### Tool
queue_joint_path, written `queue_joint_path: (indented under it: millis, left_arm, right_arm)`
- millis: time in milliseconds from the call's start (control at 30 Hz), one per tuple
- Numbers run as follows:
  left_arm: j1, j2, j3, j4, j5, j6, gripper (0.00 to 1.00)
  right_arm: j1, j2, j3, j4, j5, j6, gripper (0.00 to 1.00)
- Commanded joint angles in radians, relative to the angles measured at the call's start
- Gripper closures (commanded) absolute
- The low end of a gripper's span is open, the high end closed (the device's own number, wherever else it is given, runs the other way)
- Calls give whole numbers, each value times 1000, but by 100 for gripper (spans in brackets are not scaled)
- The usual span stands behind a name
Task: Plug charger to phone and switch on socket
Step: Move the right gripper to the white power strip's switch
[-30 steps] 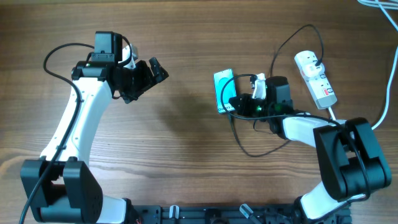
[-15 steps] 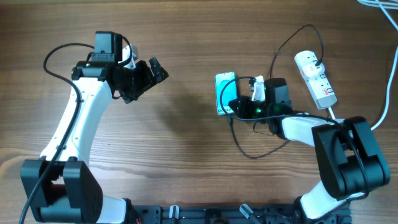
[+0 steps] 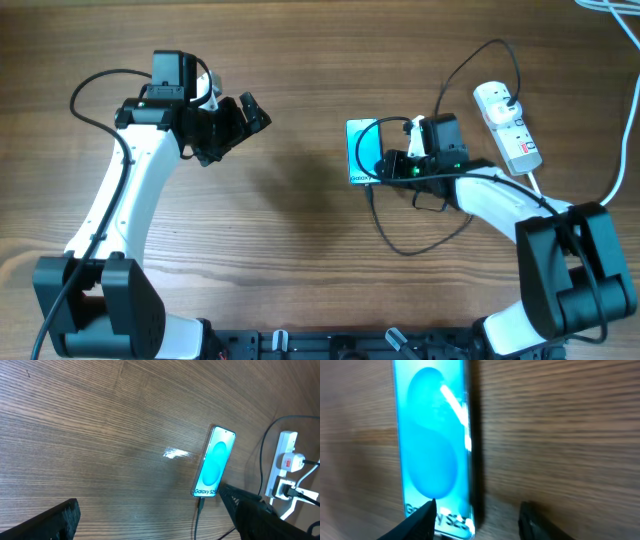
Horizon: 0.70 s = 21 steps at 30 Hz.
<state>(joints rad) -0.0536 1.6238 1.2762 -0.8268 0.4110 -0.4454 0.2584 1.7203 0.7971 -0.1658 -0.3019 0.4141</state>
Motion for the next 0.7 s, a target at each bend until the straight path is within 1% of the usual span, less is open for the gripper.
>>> queue_joint_path:
  millis: [0, 33, 67, 133, 167, 200, 233, 300, 400, 500, 600, 667]
  left_arm:
    - [-3, -6, -1, 0, -13, 23, 0]
    - [-3, -6, -1, 0, -12, 23, 0]
    - [-3, -6, -1, 0, -12, 23, 0]
    - [-3, -6, -1, 0, -12, 23, 0]
    - [-3, -6, -1, 0, -12, 23, 0]
    - [-3, -6, -1, 0, -12, 23, 0]
    - [-3, -6, -1, 0, -12, 23, 0]
    - [-3, -6, -1, 0, -12, 23, 0]
    - [-3, -6, -1, 0, -12, 23, 0]
    - [-3, -6, -1, 0, -12, 23, 0]
    - [-3, -6, -1, 0, -12, 23, 0]
    - [-3, -6, -1, 0, -12, 23, 0]
  right_arm:
    - [-10, 22, 76, -185, 164, -68, 45]
    - [-11, 16, 156, -285, 169, -119, 44]
    - [-14, 15, 251, -406, 210, -153, 38]
    - [-35, 15, 389, -581, 315, -166, 28]
    - [-58, 15, 462, -666, 369, -194, 22]
    - [-82, 15, 504, -713, 412, -205, 18]
    - [-111, 15, 533, -744, 458, -205, 10]
    - [-187, 15, 546, -763, 504, -204, 1]
    - [-344, 31, 540, -762, 503, -201, 0]
    - [-497, 49, 540, -693, 438, -198, 0]
    - [-594, 52, 536, -594, 425, -206, 0]
    - [-615, 64, 536, -538, 425, -241, 1]
